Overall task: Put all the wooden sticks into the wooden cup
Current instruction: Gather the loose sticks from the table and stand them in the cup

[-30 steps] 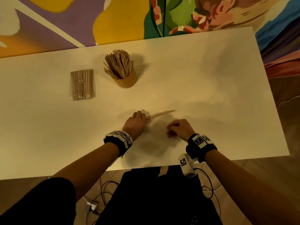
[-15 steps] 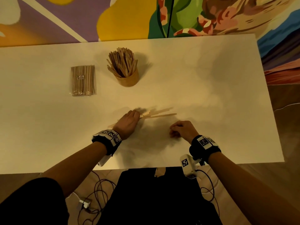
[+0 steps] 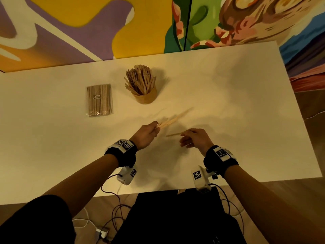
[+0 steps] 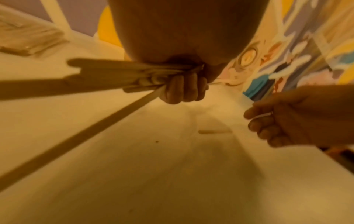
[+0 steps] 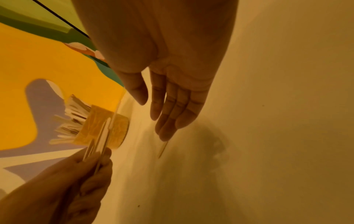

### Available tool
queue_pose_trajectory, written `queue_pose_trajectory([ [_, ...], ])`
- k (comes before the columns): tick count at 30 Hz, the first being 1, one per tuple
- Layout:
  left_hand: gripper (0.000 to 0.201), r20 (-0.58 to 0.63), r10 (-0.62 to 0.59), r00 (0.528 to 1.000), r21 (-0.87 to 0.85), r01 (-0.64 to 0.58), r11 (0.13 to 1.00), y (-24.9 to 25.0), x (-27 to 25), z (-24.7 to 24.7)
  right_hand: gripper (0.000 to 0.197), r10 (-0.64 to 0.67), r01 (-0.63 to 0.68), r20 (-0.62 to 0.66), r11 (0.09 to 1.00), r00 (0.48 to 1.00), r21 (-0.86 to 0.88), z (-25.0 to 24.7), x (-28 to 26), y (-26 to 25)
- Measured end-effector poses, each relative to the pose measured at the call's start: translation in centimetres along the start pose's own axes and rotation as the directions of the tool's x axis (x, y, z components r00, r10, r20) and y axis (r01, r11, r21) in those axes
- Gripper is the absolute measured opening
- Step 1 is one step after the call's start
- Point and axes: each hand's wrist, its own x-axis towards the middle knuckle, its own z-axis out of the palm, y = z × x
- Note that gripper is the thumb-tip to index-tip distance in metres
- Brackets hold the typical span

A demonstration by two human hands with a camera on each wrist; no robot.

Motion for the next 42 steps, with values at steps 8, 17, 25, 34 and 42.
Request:
queue_pose_trajectory([
  [8,0.022,0.096,0.033,0.995,-0.168,-0.016,0.986,1.0,-2.2,-1.5,0.03,-0.082,0.14,-0.16,0.907,0.984,0.398,-1.0,-0.3,-3.8],
  [17,0.018,0.185,-0.023,0.983,-0.239,0.068,0.969,3.0,-3.7,-1.7,0.036,-0.191,0.194,0.091,0.981,0.977,-0.021,3.6,-1.0,-6.0],
  [25,0.028,0.021,-0.067,0.998,-0.463,0.069,0.883,3.1,-3.6,-2.6,0.044,-0.168,0.165,0.17,0.986,0.971,0.034,5.8,-0.8,-8.9],
  [34,0.042,-0.294,-0.297,0.909,-0.916,-0.178,0.361,3.5,-2.8,-5.6,0.061,0.42,-0.314,0.365,0.895,0.831,-0.317,8.5,-2.0,-3.9],
  [42,0.043,-0.313,-0.332,0.89,-0.925,-0.207,0.318,4.0,-2.9,-3.5,0.045,0.382,-0.416,0.479,0.909,0.79,-0.038,10.4,-2.8,-4.2],
])
